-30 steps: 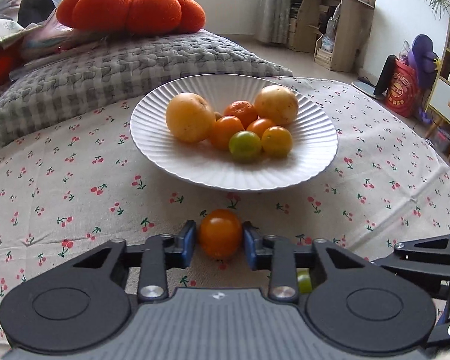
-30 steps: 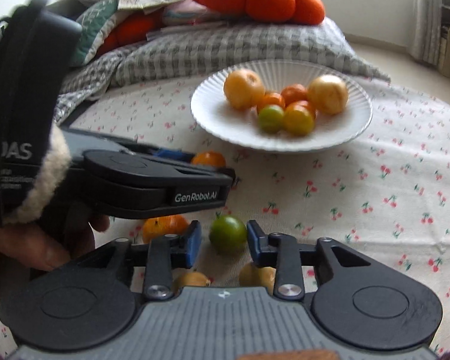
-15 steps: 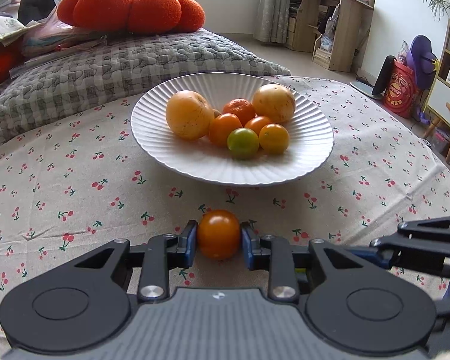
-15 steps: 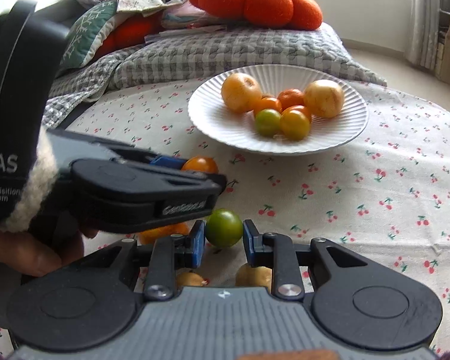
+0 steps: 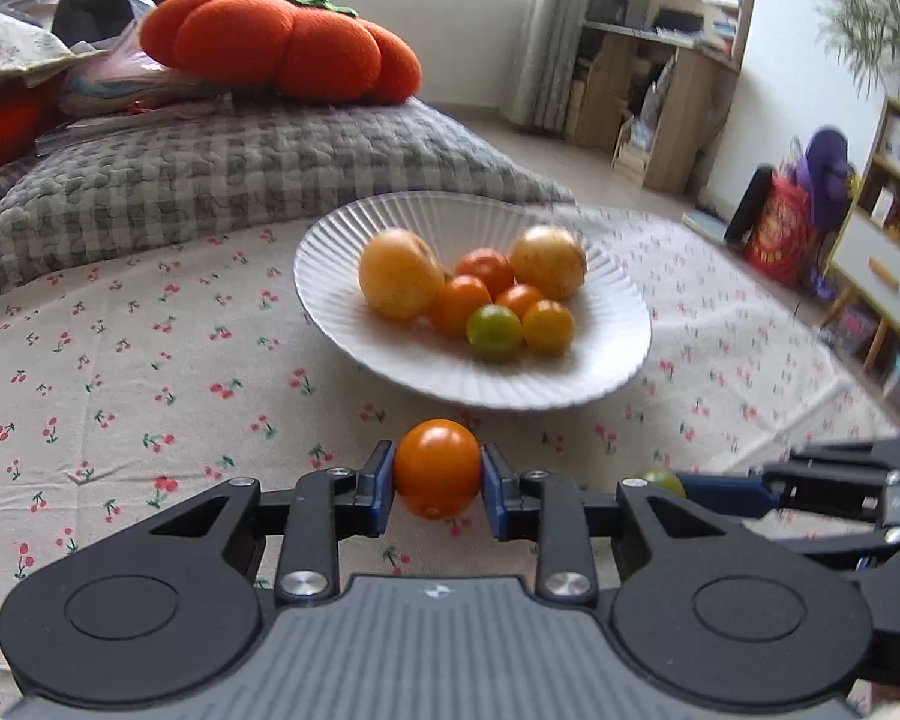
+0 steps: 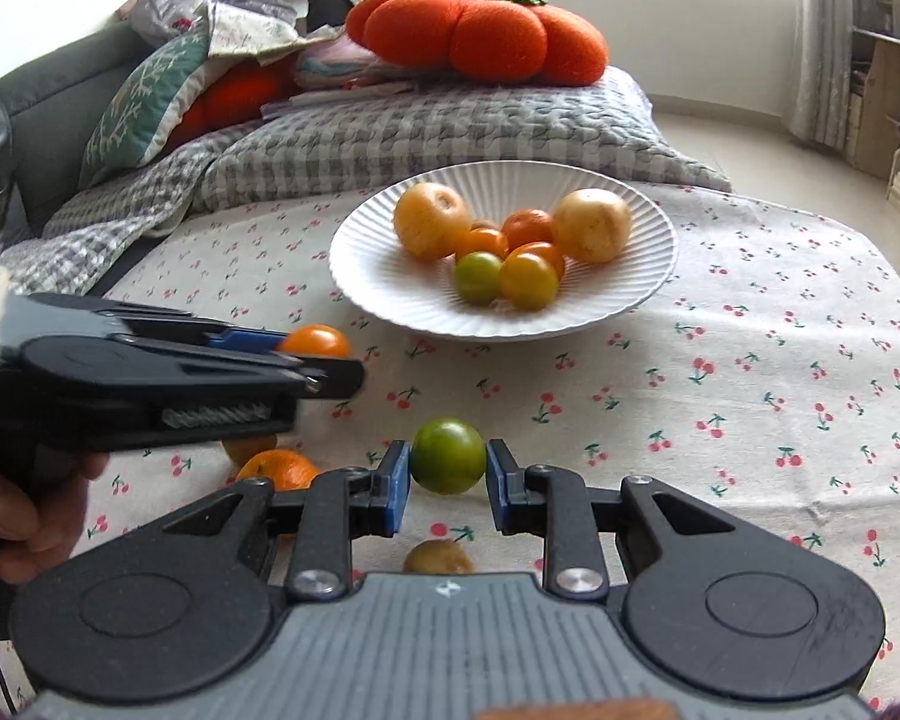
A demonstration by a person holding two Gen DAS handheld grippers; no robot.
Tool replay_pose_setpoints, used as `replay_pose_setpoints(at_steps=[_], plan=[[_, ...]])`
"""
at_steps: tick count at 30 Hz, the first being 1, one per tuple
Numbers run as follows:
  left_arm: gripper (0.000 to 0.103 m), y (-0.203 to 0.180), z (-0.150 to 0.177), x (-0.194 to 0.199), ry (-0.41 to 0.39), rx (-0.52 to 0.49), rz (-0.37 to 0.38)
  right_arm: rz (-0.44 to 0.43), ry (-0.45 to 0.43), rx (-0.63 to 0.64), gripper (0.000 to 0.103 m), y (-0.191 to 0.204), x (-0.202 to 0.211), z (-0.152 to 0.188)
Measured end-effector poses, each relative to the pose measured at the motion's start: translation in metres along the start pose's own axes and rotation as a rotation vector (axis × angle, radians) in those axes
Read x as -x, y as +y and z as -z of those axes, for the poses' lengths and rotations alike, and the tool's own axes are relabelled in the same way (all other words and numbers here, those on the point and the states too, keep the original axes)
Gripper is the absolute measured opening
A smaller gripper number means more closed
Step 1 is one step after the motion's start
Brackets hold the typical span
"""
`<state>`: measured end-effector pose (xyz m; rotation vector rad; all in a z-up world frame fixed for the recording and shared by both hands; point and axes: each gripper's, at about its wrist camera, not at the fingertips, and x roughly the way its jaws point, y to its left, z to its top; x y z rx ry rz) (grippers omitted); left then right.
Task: Organize fruits
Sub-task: 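Carry both tomatoes into the white bowl and open both tools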
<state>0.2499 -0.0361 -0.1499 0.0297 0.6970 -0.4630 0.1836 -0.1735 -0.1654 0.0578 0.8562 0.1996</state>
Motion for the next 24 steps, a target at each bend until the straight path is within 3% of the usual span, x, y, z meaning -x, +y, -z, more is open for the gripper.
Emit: replay_pose_setpoints(at_steps=[9, 15, 24], plan=[[0.017, -0.005, -0.018, 0.011, -0.080, -0.011, 0.027, 0.003, -0.086, 0.007, 0.024, -0.007, 0.012, -0.012], [0.017, -0.018, -0.041, -0.005, -0.083, -0.108, -0.003, 0.049, -0.120, 0.013, 0.024, -0.018, 0.006, -0.029], [0.018, -0.019, -0.059, -0.048, 0.026, -0.166, -0.014, 0.071, -0.149, 0.037, 0.024, -0.040, -0.021, -0.069]])
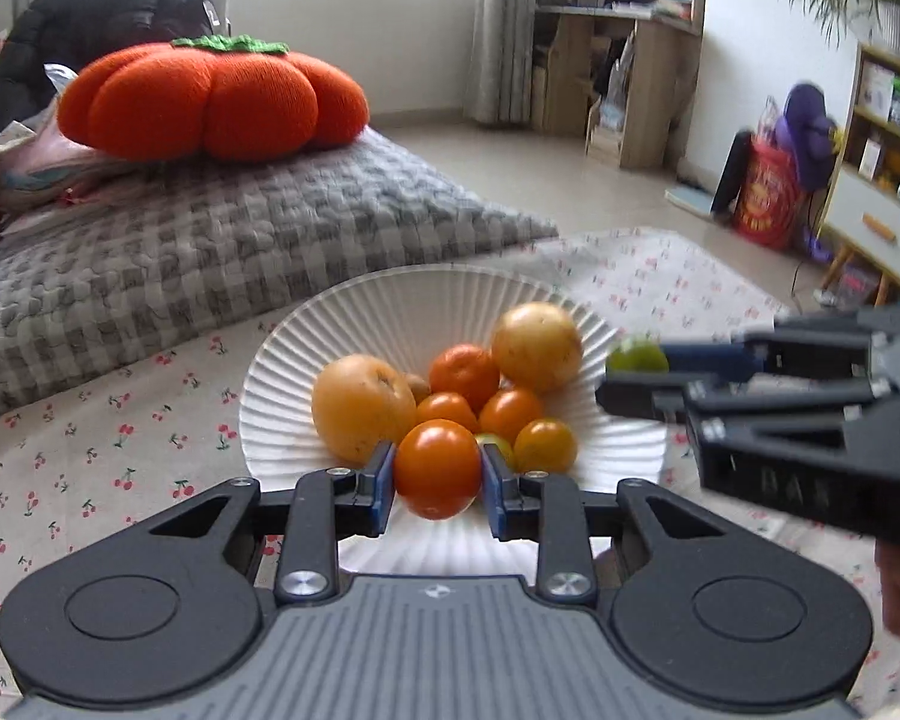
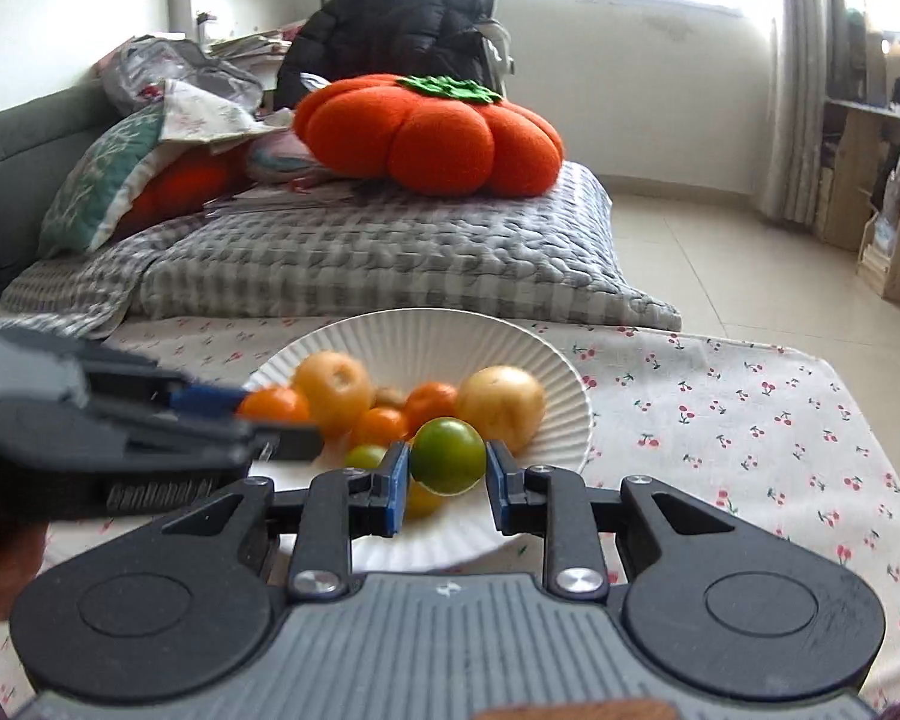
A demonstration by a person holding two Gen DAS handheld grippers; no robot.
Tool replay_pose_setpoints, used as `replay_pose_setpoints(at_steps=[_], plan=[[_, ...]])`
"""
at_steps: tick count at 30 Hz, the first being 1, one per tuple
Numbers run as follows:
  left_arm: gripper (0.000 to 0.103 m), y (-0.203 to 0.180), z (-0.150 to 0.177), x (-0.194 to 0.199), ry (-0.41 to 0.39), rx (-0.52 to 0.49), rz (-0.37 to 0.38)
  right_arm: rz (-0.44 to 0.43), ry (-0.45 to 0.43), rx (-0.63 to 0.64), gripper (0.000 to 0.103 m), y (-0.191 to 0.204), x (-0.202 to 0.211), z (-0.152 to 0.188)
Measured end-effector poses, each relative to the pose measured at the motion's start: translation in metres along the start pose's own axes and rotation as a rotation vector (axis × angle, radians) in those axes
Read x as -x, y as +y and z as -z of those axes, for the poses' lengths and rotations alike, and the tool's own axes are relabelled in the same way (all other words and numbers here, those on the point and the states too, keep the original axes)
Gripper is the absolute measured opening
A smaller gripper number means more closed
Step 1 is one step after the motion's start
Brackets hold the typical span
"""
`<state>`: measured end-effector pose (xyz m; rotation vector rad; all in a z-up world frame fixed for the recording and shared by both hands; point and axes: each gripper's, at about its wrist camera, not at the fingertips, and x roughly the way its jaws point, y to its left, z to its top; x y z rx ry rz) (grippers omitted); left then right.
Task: Organize fruits
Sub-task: 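Carry both tomatoes into the white bowl and open both tools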
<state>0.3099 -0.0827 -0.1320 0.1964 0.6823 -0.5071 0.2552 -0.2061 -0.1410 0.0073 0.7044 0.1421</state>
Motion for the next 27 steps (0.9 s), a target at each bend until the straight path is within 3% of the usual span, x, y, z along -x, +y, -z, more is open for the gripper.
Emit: replay_pose_setpoints(at_steps=[10, 27], plan=[[0.018, 0.003, 0.004, -0.016, 0.026, -0.002, -0.002, 0.011, 0.059, 0.032, 0.024, -0.008, -0.030, 0.007], [0.018, 0.013, 0.007, -0.016, 0.022, 0.056, -0.008, -0.015, 0.075, 0.013, 0.026, -0.005, -0.034, 0.006]])
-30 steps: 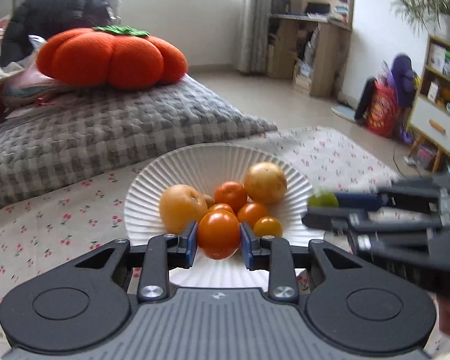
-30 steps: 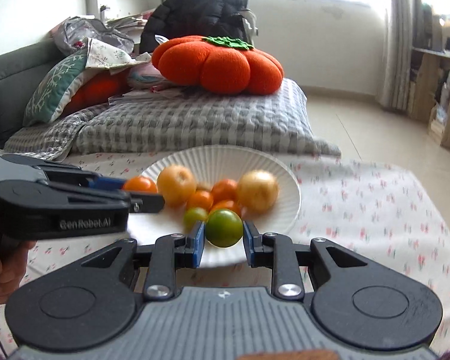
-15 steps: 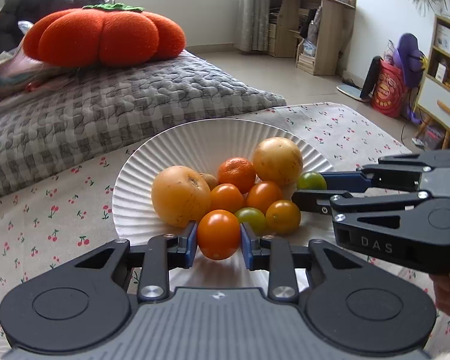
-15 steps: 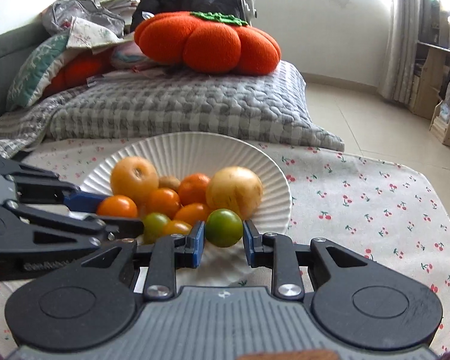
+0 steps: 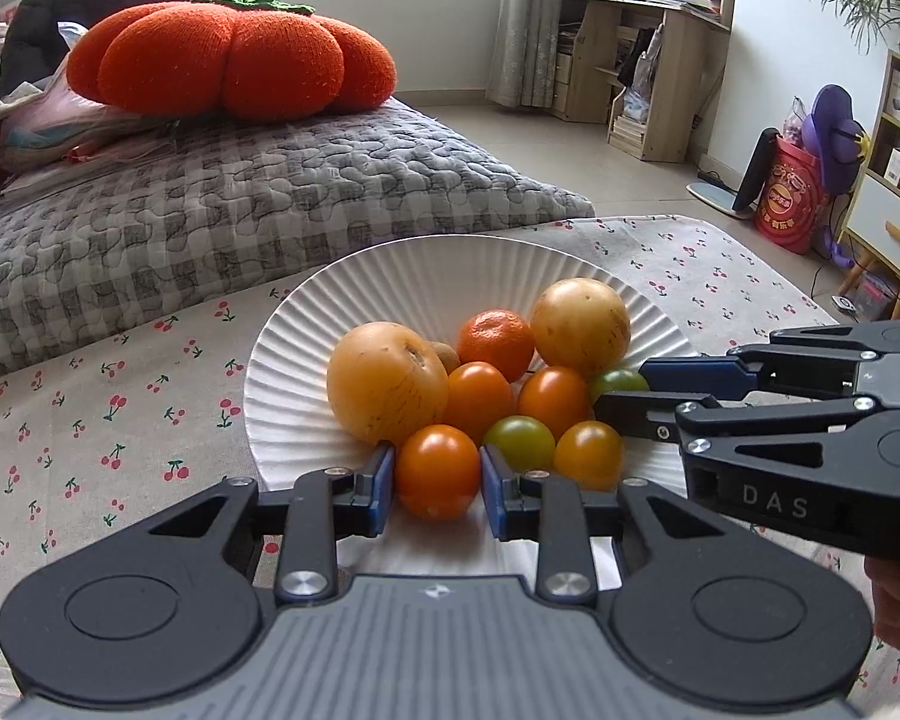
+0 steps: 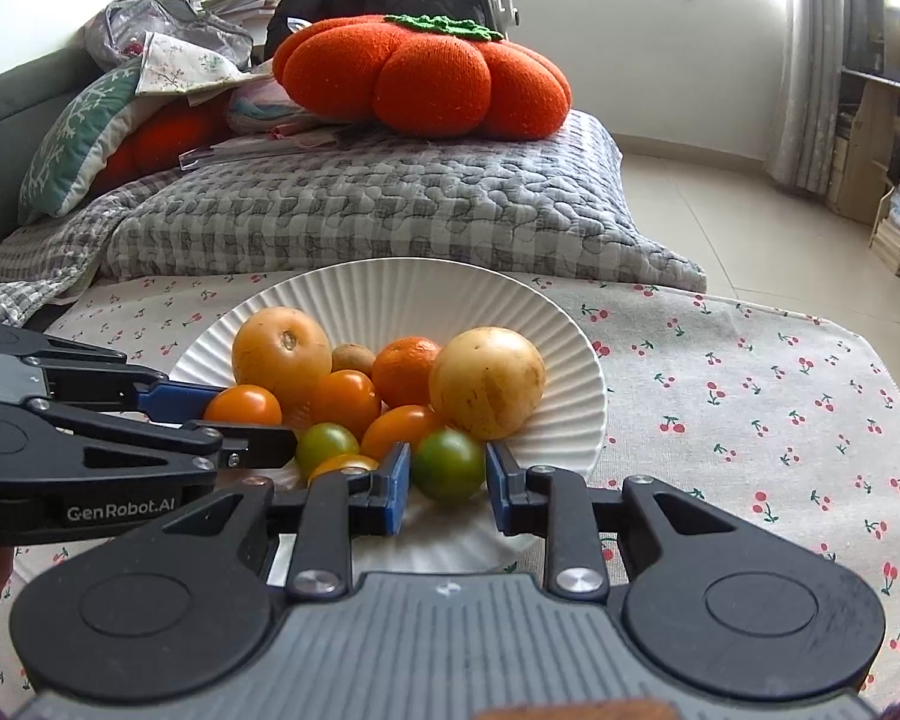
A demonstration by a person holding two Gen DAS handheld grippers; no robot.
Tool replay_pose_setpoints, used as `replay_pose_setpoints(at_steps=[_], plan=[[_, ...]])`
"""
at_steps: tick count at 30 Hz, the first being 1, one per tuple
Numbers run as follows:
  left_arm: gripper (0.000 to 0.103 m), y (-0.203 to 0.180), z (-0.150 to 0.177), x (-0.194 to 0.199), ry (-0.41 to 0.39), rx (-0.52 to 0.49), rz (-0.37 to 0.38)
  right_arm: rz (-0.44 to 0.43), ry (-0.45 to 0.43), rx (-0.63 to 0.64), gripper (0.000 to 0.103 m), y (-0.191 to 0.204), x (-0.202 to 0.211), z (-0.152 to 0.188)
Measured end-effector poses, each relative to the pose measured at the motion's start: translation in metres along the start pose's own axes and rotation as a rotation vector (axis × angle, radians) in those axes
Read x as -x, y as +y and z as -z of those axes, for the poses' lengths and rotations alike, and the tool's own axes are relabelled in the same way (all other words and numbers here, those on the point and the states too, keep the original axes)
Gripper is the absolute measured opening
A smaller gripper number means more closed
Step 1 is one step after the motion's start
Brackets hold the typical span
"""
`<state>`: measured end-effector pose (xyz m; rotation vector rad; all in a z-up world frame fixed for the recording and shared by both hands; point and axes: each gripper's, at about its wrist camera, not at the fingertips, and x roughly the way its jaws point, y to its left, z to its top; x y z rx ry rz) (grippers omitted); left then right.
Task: Organize fruits
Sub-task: 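Carry both tomatoes into the white bowl and open both tools, then withdraw both tools from the bowl toward the fruits on the cloth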
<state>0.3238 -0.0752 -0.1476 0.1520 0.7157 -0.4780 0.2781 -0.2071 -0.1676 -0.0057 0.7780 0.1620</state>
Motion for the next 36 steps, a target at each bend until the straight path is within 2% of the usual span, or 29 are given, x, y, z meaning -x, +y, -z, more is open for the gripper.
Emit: replay_pose_setpoints(at_steps=[13, 31, 36], plan=[[0.019, 0.006, 0.008, 0.018, -0.031, 0.026, 0.019, -0.026, -0.035, -0.032, 0.026, -0.005, 0.015, 0.001], [0.019, -0.001, 0.011, 0.026, -0.067, 0.010, -0.022, -0.028, -0.042, -0.008, 0.026, 0.001, 0.020, 0.003], [0.019, -0.001, 0.015, 0.036, -0.068, 0.044, -0.035, -0.026, -0.033, -0.019, 0.026, -0.001, 0.028, 0.006]])
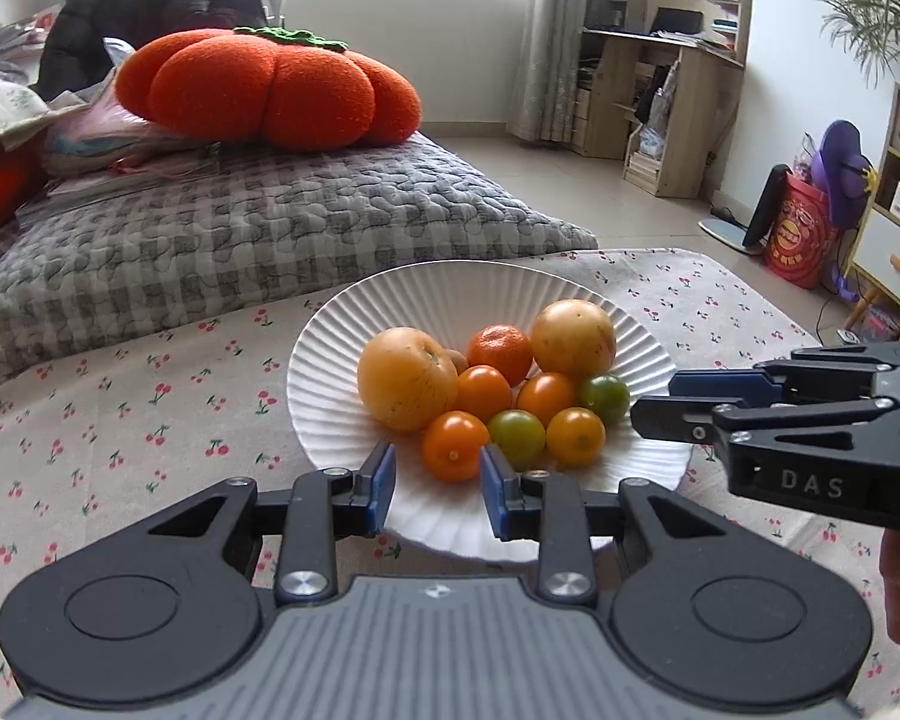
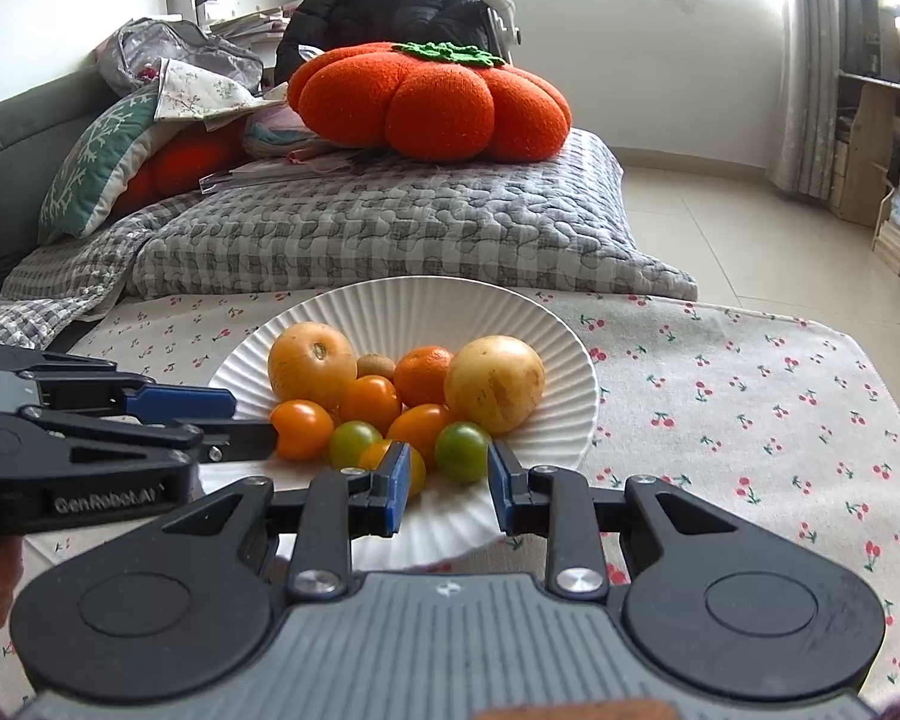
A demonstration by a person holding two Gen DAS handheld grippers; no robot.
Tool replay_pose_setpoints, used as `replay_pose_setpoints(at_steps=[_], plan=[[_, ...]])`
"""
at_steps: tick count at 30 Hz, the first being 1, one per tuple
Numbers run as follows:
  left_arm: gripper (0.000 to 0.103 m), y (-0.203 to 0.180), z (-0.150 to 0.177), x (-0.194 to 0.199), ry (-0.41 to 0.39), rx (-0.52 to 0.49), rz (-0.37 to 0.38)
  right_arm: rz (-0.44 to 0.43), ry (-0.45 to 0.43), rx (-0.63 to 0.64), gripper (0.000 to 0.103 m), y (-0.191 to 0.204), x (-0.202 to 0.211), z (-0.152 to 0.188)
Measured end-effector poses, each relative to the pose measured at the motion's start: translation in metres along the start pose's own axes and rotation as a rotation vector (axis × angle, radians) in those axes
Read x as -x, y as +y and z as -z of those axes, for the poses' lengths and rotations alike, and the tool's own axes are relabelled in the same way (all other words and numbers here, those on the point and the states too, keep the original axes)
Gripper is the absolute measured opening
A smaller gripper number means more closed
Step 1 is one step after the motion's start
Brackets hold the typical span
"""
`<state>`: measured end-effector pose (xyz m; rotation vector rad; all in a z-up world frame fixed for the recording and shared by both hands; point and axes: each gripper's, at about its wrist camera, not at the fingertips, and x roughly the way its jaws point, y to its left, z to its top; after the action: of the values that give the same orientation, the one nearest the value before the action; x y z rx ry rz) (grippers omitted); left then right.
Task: Organize fruits
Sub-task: 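Withdraw both tools from the bowl toward the fruits on the cloth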
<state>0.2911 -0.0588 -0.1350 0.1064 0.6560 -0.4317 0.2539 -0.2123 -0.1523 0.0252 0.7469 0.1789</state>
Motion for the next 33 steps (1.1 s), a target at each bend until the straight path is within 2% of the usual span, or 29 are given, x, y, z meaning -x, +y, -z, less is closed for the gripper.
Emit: replay_pose_setpoints(at_steps=[11, 16, 18, 23, 28, 33], plan=[[0.021, -0.008, 0.014, 0.027, 0.030, 0.033, -0.043, -0.016, -0.068, -0.034, 0.031, 0.018, 0.048, 0.012], [0.026, -0.012, 0.024, 0.037, 0.009, -0.012, -0.103, -0.032, -0.037, -0.053, 0.032, 0.022, 0.053, 0.023], [0.026, -0.010, 0.028, 0.037, 0.035, 0.001, -0.088, -0.036, -0.025, -0.047, 0.033, 0.023, 0.054, 0.027], [0.027, -0.016, 0.038, 0.045, 0.033, -0.040, -0.098, -0.022, -0.033, -0.041, 0.033, 0.021, 0.063, 0.031], [0.032, -0.016, 0.051, 0.056, 0.054, -0.033, -0.131, -0.032, -0.031, -0.040, 0.036, 0.022, 0.066, 0.036], [0.038, -0.012, 0.068, 0.063, 0.098, -0.036, -0.116, -0.052, -0.002, -0.025, 0.040, 0.028, 0.067, 0.046]])
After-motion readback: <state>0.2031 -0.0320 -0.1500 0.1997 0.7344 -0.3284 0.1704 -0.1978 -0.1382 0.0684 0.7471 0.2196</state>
